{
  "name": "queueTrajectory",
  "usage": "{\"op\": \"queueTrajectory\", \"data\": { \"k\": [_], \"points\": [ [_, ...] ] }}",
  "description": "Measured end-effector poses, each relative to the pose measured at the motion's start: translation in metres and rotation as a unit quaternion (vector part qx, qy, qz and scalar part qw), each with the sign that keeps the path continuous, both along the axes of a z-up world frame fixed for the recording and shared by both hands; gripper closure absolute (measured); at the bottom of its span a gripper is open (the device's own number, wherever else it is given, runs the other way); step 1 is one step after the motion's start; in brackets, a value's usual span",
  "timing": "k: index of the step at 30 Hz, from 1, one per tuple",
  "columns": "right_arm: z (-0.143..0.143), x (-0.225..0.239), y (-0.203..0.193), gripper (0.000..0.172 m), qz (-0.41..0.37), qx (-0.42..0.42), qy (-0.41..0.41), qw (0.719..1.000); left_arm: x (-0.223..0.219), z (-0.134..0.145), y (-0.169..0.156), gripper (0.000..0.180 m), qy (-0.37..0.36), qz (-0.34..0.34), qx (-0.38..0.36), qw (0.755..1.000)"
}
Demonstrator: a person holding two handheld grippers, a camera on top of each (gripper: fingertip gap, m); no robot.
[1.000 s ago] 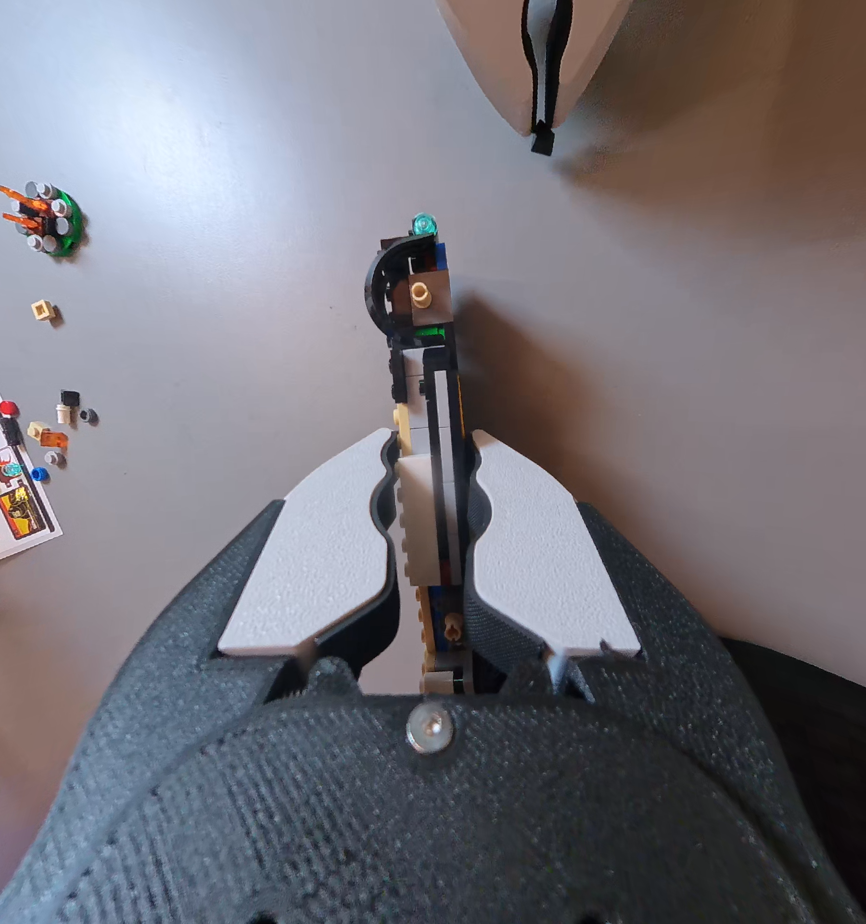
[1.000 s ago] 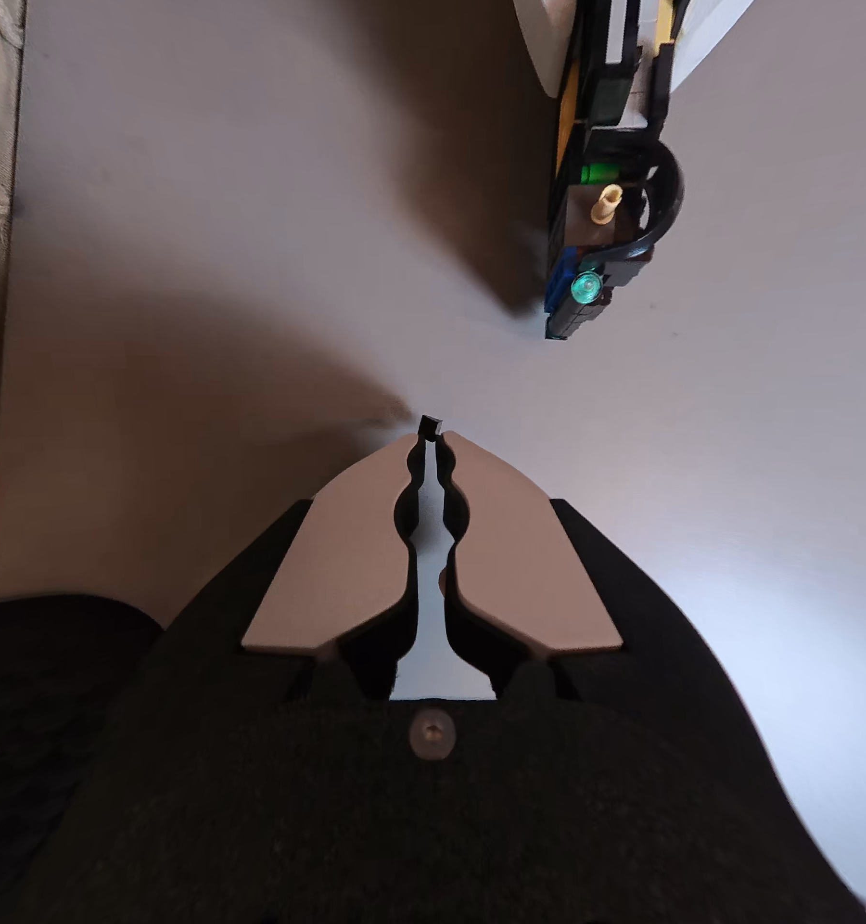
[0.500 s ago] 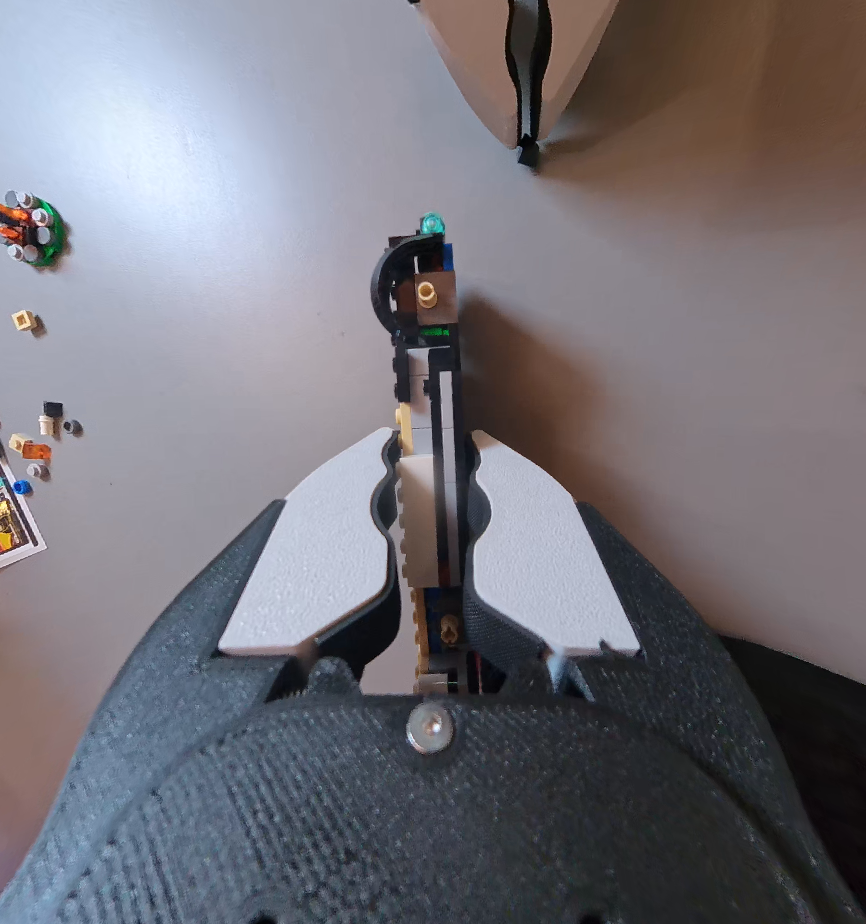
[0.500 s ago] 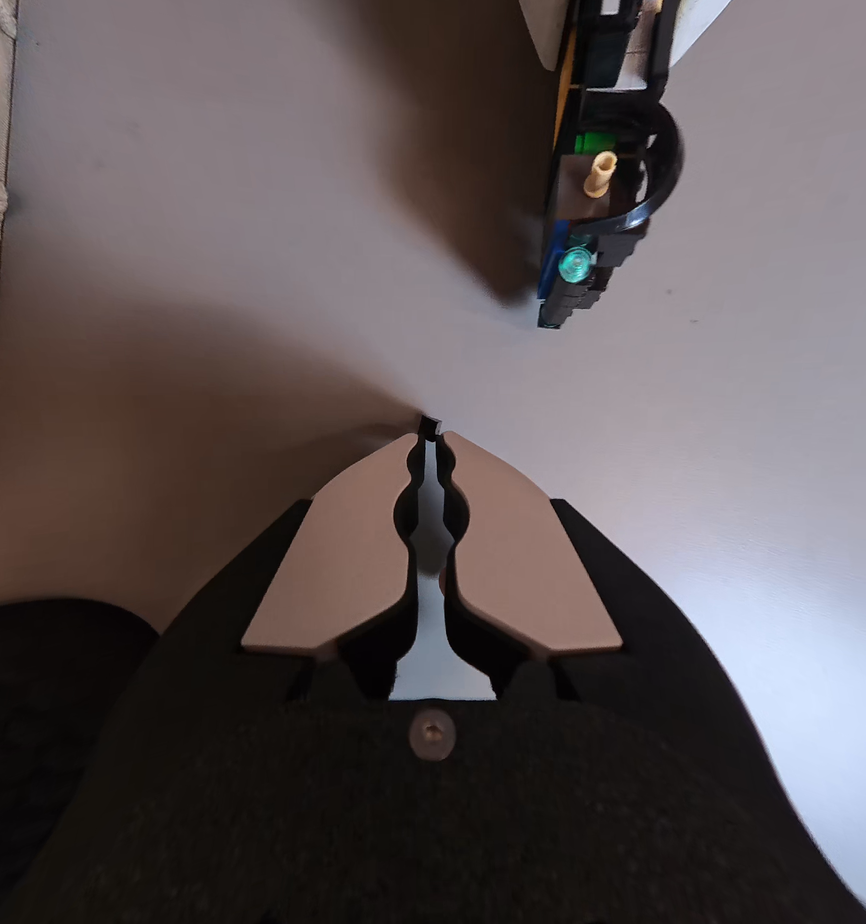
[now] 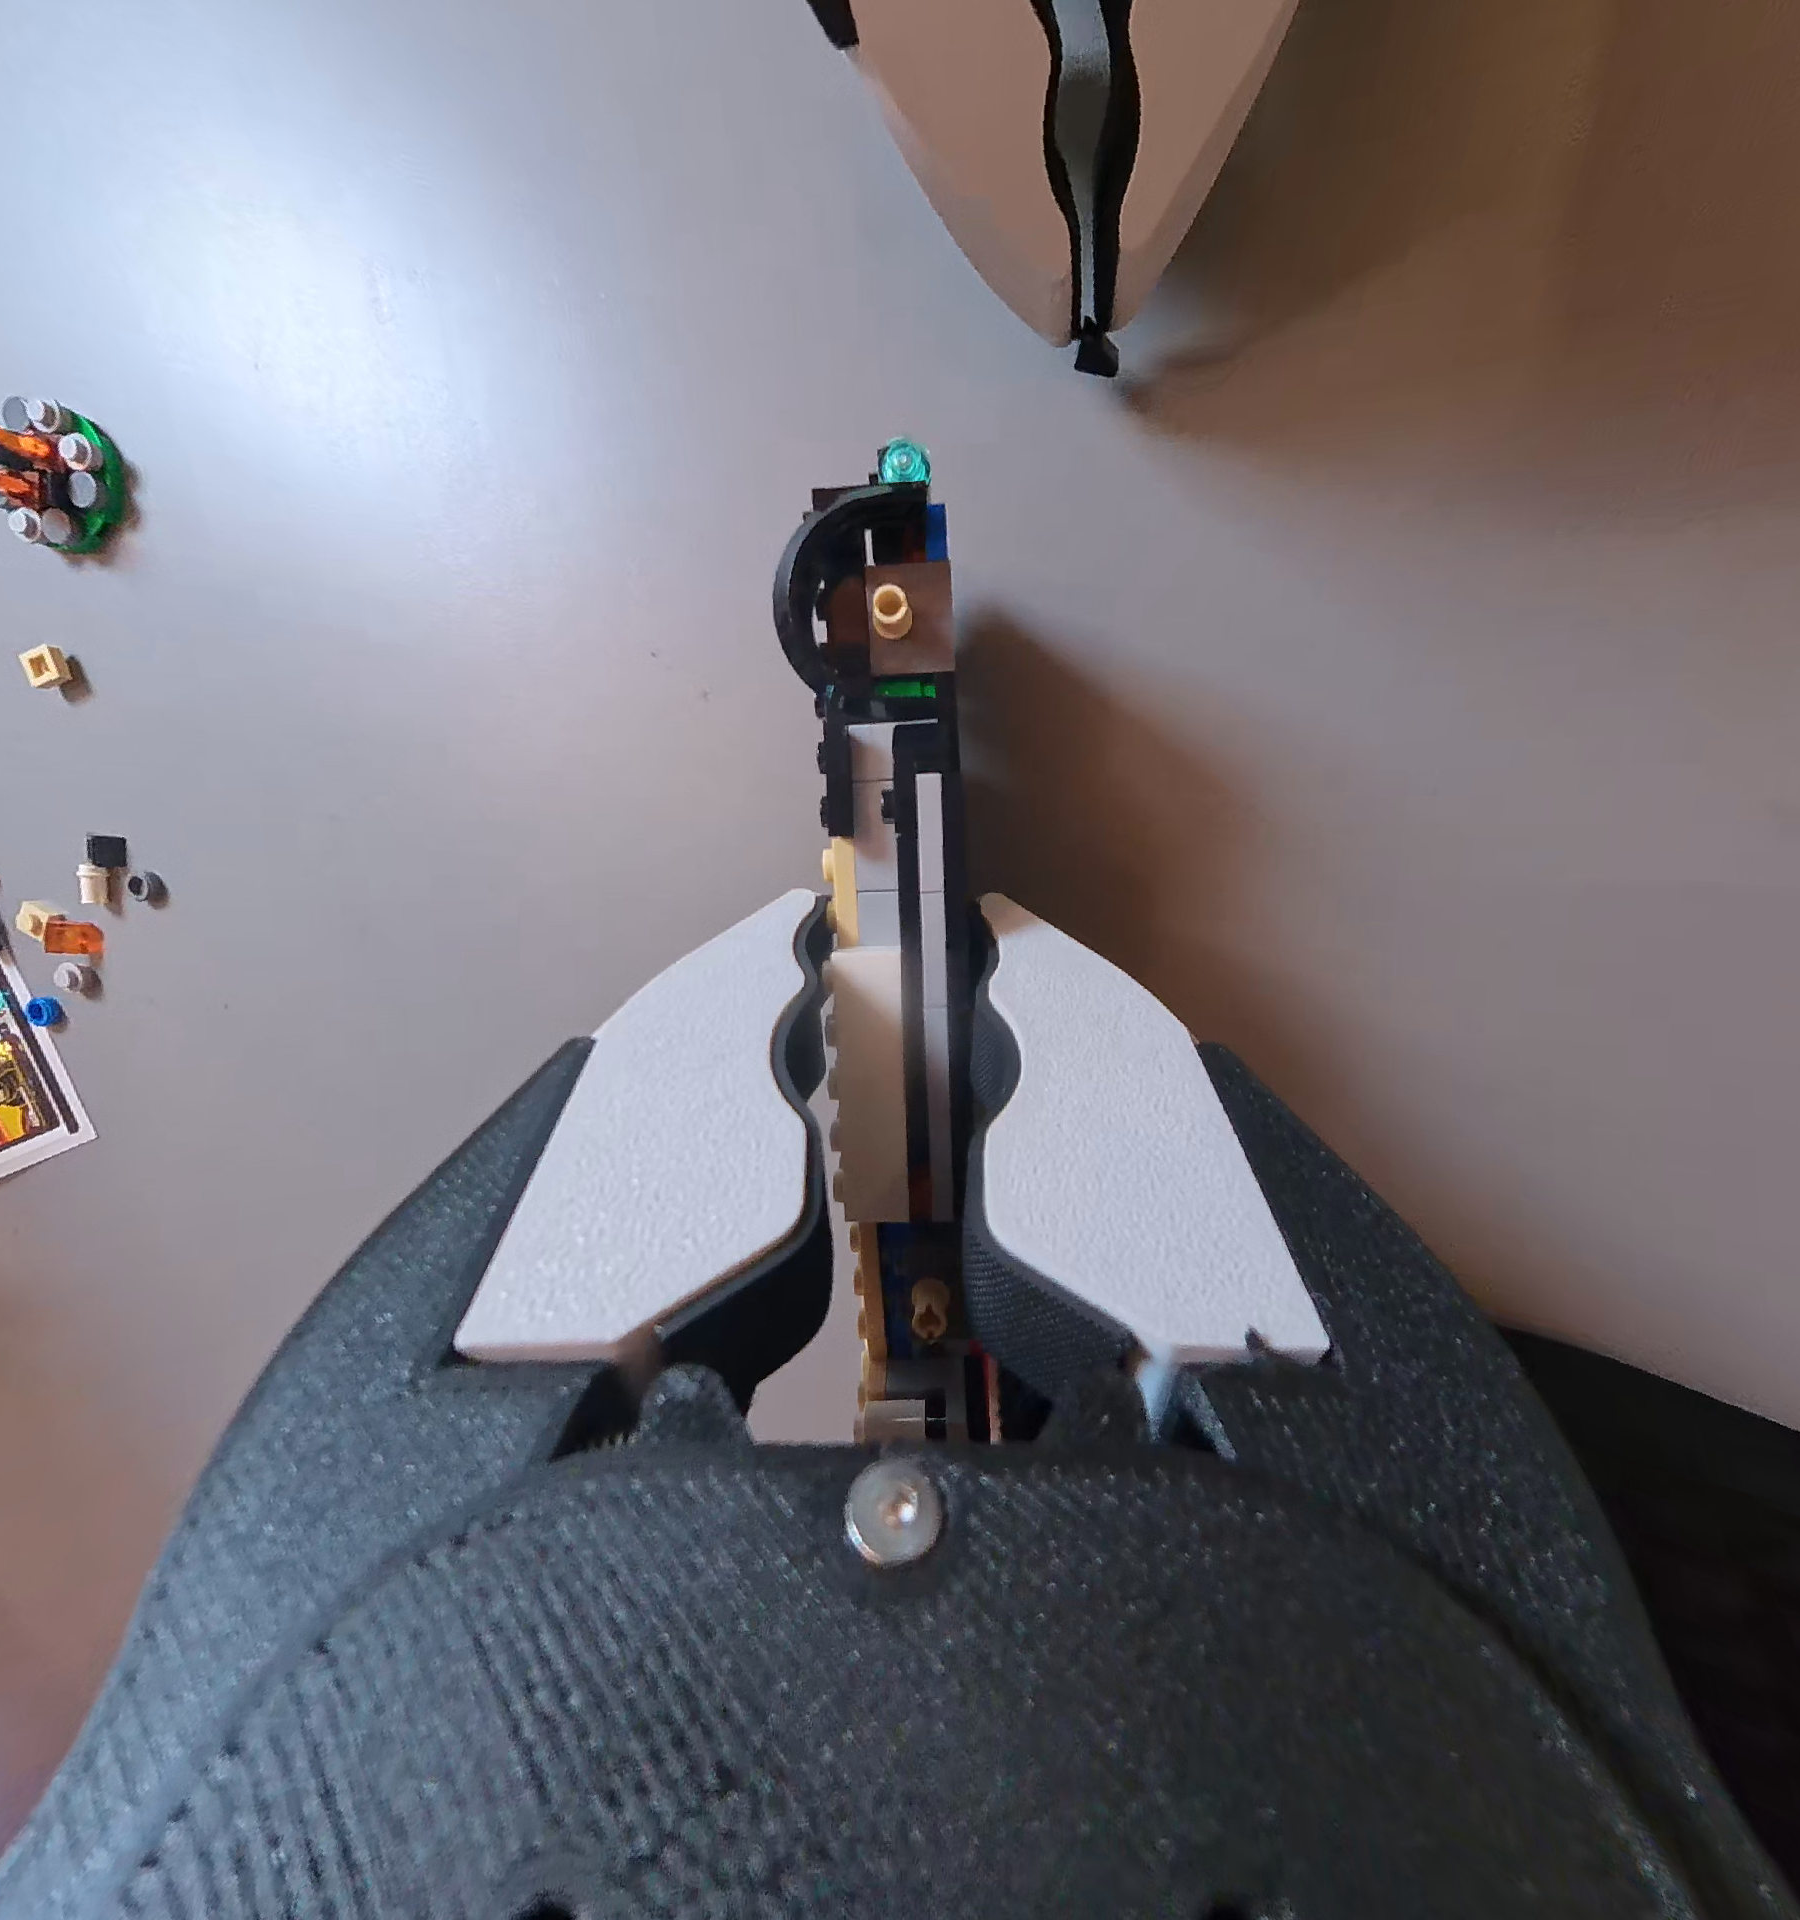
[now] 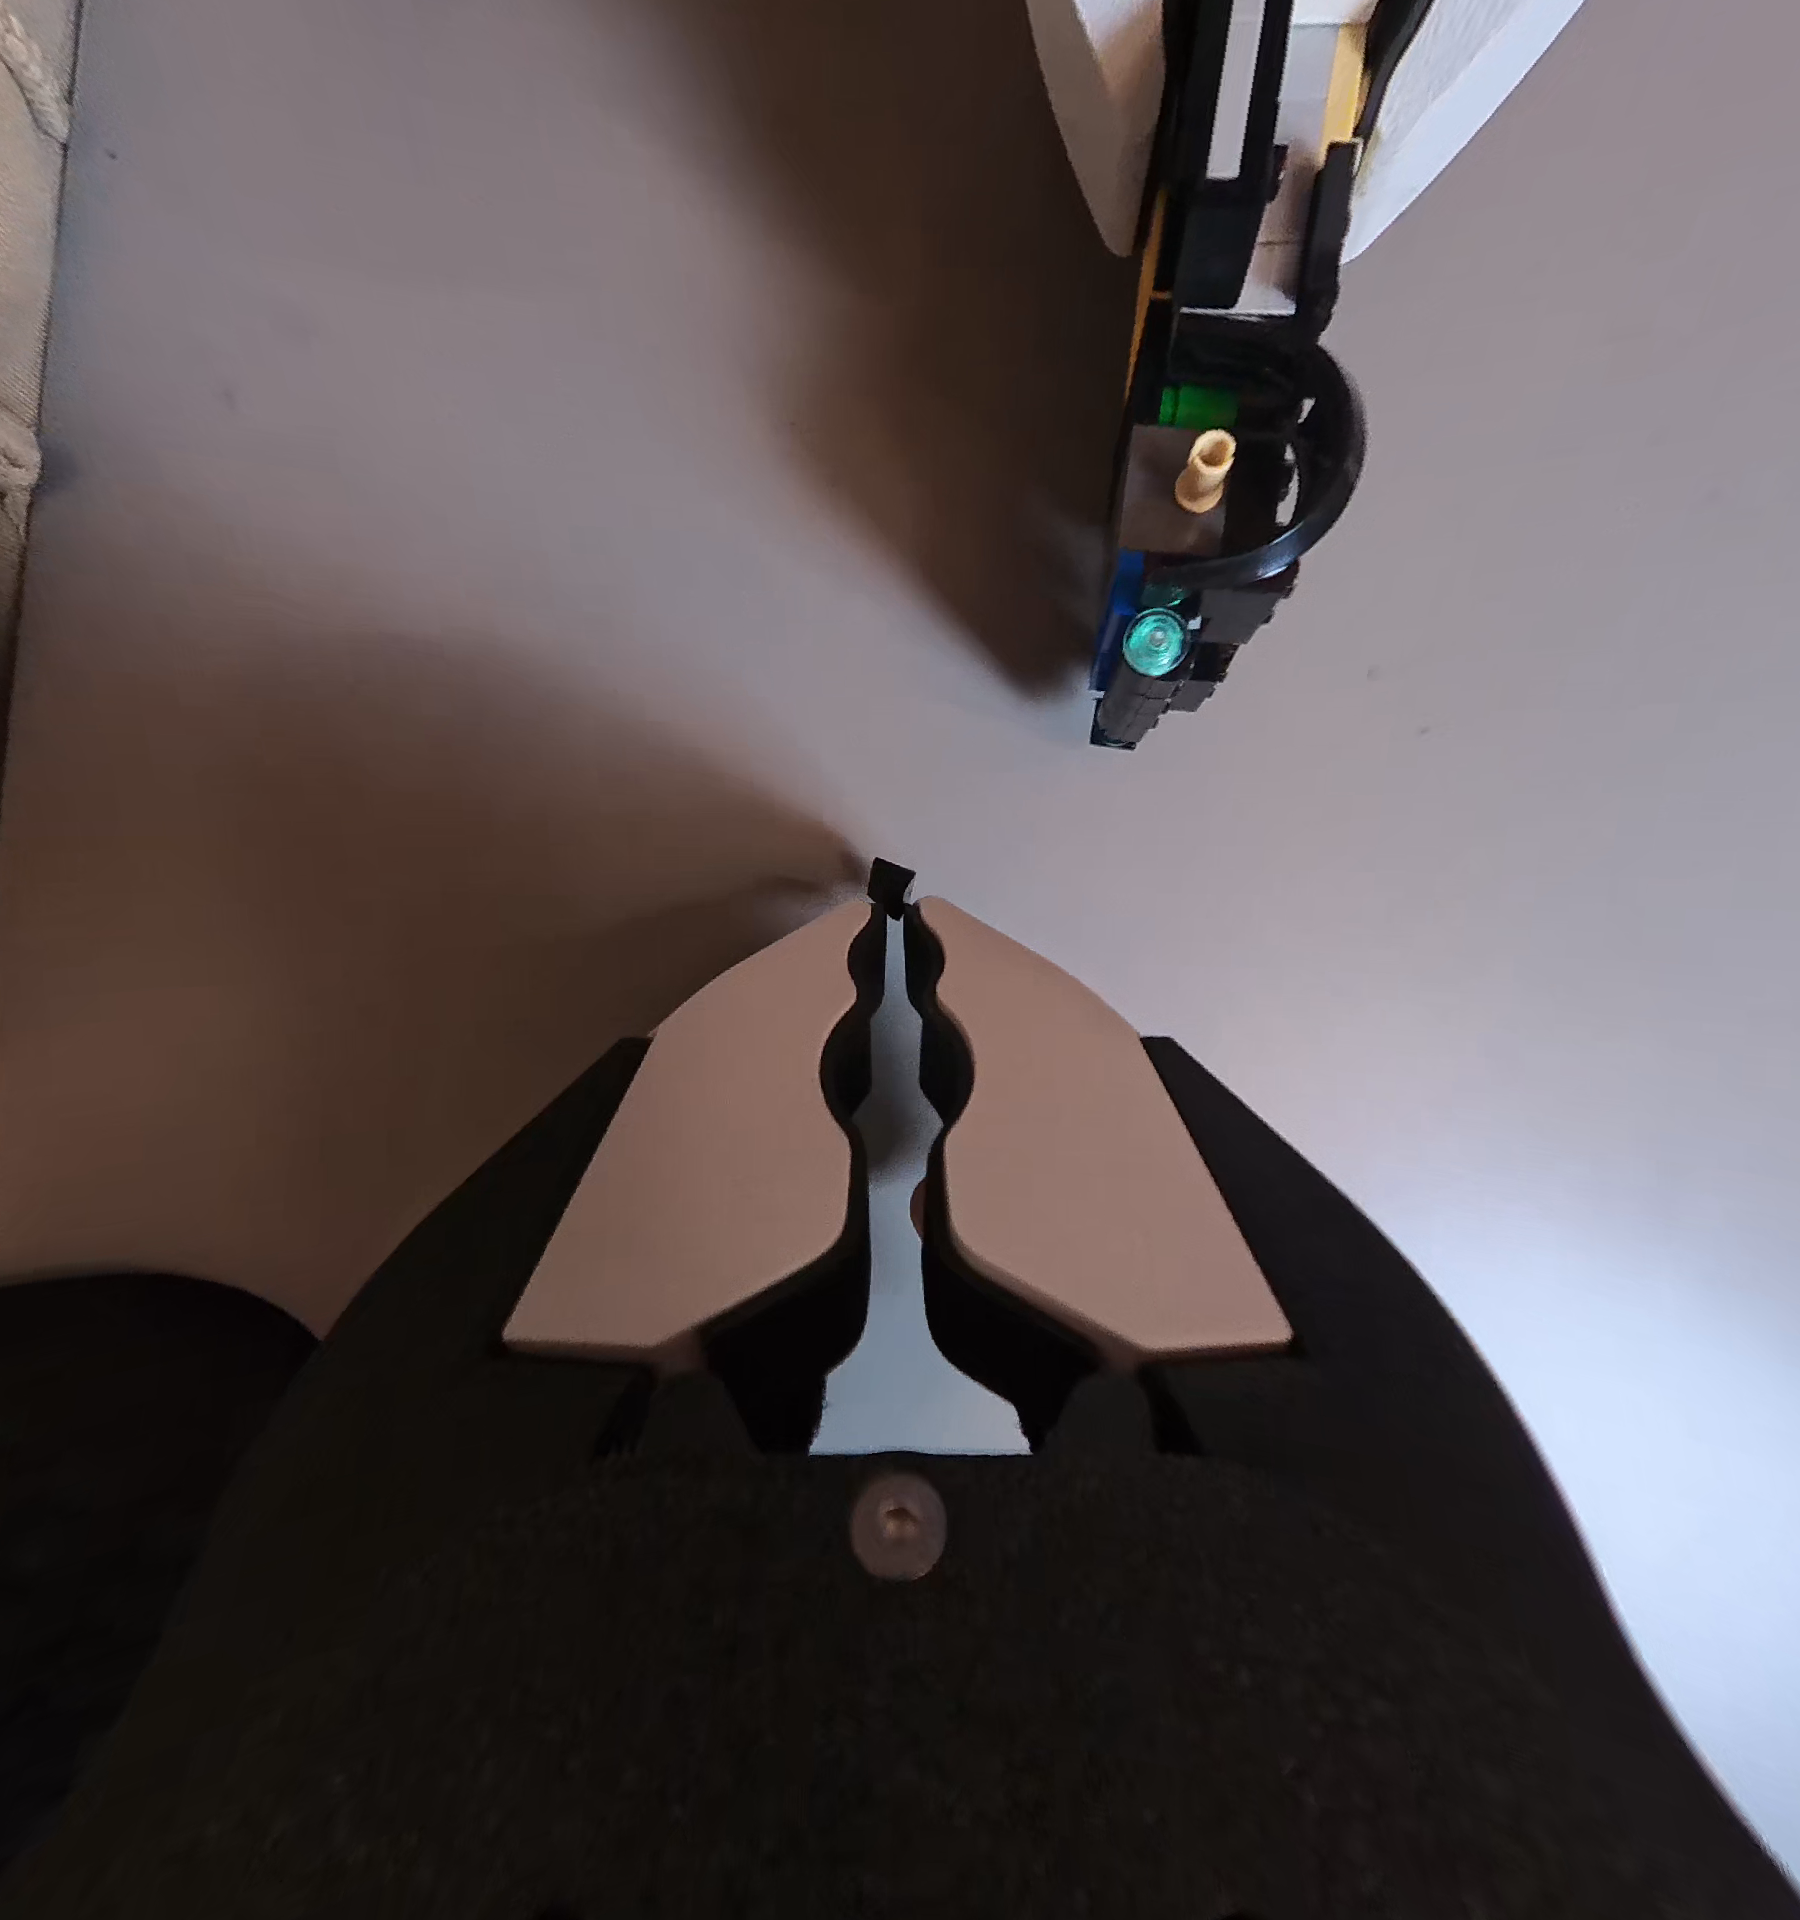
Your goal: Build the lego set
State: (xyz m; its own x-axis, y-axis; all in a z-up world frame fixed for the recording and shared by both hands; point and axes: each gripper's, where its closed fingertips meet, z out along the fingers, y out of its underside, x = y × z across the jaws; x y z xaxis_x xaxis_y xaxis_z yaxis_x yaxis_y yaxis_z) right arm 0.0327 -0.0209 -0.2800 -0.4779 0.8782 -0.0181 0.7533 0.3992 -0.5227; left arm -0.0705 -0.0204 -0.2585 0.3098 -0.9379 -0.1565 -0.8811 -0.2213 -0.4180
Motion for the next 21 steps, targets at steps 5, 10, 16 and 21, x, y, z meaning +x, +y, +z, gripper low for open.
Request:
{"op": "queueTrajectory", "data": {
  "k": [5, 10, 16, 21],
  "points": [
    [-0.0048, 0.0018, 0.0011, 0.168, -0.002, -0.001, -0.01, 1.0, -0.0001, -0.0003, -0.0002, 0.156, 0.002, 0.0, 0.0, 1.0],
    [-0.0064, 0.0043, 0.001, 0.168, -0.004, -0.002, -0.011, 1.0, 0.0001, -0.0006, -0.0003, 0.157, 0.001, 0.0, -0.001, 1.0],
    [-0.0072, 0.0055, 0.0024, 0.167, -0.009, -0.003, -0.013, 1.0, 0.0002, -0.0008, -0.0003, 0.157, 0.001, 0.0, -0.001, 1.0],
    [-0.0069, 0.0068, 0.0044, 0.161, -0.013, 0.0, -0.016, 1.0, 0.0003, -0.0009, -0.0003, 0.156, 0.0, 0.001, -0.002, 1.0]
  ]
}}
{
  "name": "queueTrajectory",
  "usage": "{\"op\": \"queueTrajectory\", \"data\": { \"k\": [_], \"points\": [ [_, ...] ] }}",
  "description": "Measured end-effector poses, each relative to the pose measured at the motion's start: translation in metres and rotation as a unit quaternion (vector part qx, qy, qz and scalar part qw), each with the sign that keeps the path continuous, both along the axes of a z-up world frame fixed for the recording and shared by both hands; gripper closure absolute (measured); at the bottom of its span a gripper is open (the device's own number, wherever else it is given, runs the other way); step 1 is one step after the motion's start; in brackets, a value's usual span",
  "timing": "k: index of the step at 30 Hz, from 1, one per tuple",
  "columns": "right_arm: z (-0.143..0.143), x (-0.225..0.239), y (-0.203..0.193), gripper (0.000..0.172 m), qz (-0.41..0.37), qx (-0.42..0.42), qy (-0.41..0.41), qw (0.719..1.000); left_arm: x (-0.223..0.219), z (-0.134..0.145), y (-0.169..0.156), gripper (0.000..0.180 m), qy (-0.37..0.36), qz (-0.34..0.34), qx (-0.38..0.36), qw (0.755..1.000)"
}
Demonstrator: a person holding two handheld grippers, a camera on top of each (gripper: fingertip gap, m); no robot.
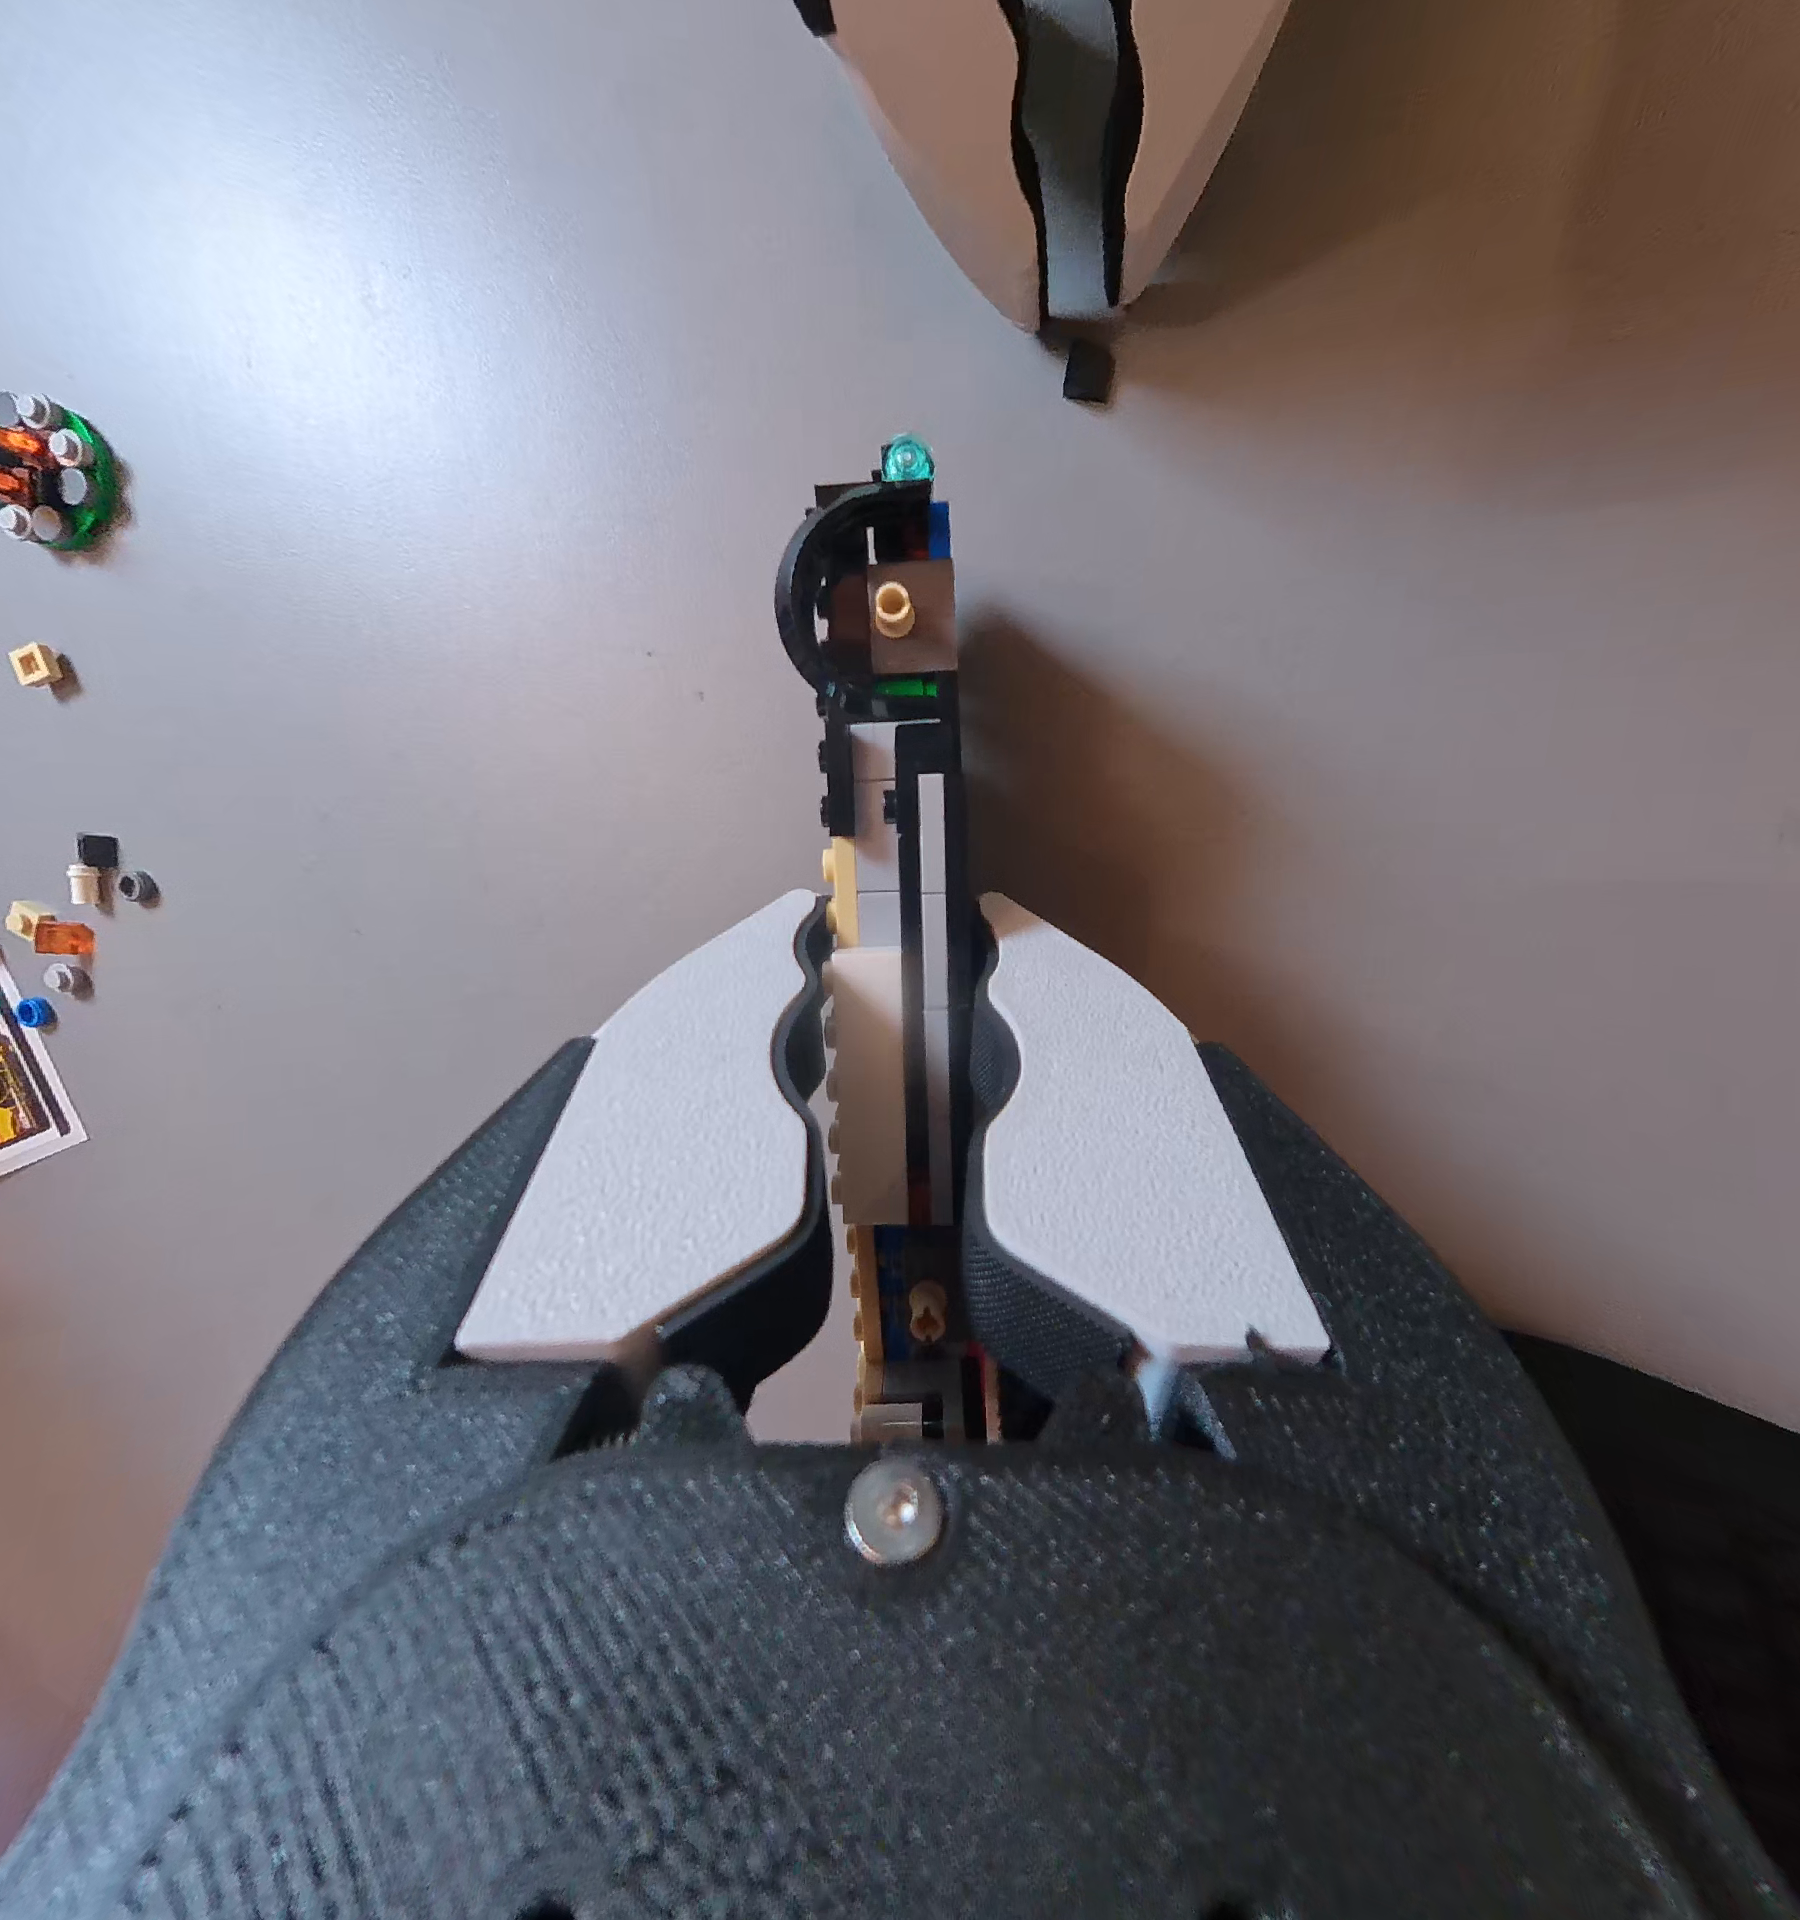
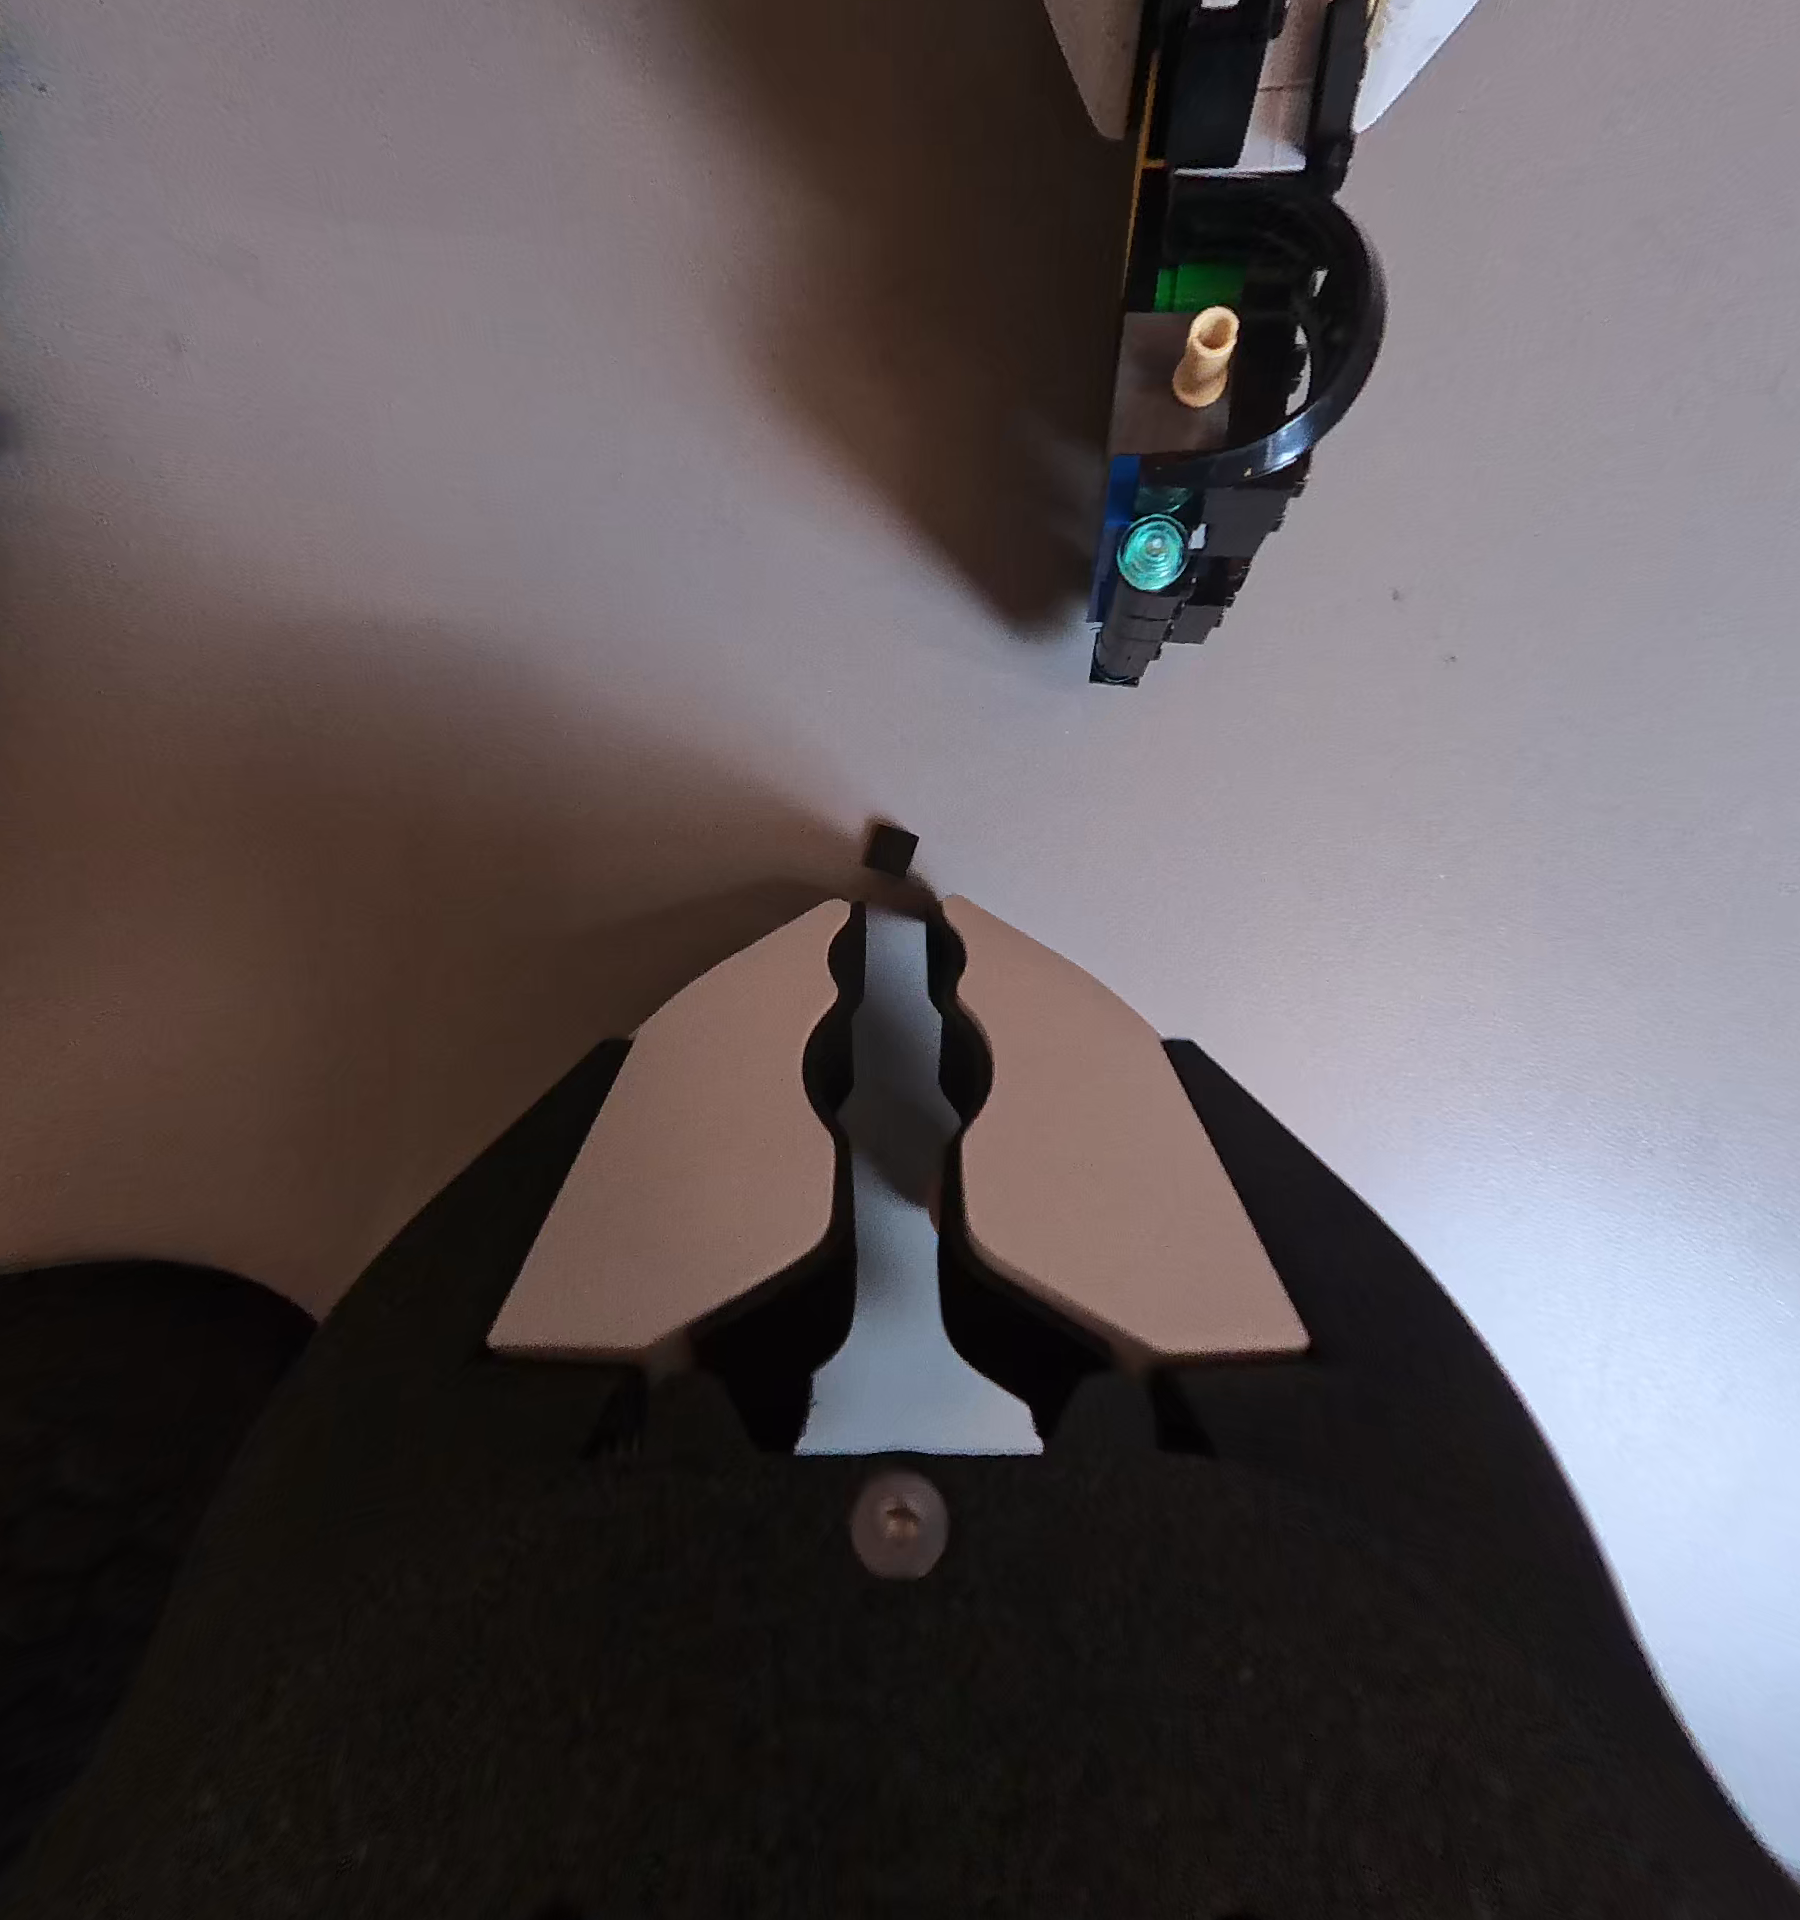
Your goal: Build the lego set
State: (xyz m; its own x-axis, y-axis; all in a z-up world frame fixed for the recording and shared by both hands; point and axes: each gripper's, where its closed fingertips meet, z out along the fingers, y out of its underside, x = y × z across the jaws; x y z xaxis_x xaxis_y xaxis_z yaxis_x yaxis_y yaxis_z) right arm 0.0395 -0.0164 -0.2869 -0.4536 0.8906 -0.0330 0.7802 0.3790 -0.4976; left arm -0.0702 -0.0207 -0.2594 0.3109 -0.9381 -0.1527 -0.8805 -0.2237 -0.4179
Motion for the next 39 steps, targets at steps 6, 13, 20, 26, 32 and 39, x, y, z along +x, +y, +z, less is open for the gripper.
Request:
{"op": "queueTrajectory", "data": {
  "k": [6, 13, 20, 26, 32, 39],
  "points": [
    [0.002, 0.001, 0.006, 0.153, -0.013, 0.012, 0.005, 1.0, 0.0, 0.0, 0.0, 0.157, 0.005, -0.001, 0.003, 1.0],
    [0.004, 0.004, 0.001, 0.149, -0.012, 0.007, 0.011, 1.0, 0.0, 0.0, 0.0, 0.157, 0.004, -0.001, 0.002, 1.0],
    [0.0, -0.004, -0.009, 0.151, -0.008, -0.01, -0.001, 1.0, 0.0, 0.0, 0.0, 0.157, 0.004, 0.0, 0.002, 1.0],
    [-0.001, -0.01, -0.009, 0.161, -0.005, -0.002, -0.007, 1.0, 0.0, 0.0, 0.0, 0.157, 0.004, -0.001, 0.002, 1.0],
    [-0.001, -0.012, -0.008, 0.164, -0.004, -0.002, -0.008, 1.0, 0.0, 0.0, -0.001, 0.157, 0.004, -0.002, 0.003, 1.0],
    [-0.002, -0.013, -0.008, 0.164, 0.001, 0.001, -0.018, 1.0, 0.0, 0.0, -0.001, 0.157, 0.008, -0.001, 0.005, 1.0]
  ]
}}
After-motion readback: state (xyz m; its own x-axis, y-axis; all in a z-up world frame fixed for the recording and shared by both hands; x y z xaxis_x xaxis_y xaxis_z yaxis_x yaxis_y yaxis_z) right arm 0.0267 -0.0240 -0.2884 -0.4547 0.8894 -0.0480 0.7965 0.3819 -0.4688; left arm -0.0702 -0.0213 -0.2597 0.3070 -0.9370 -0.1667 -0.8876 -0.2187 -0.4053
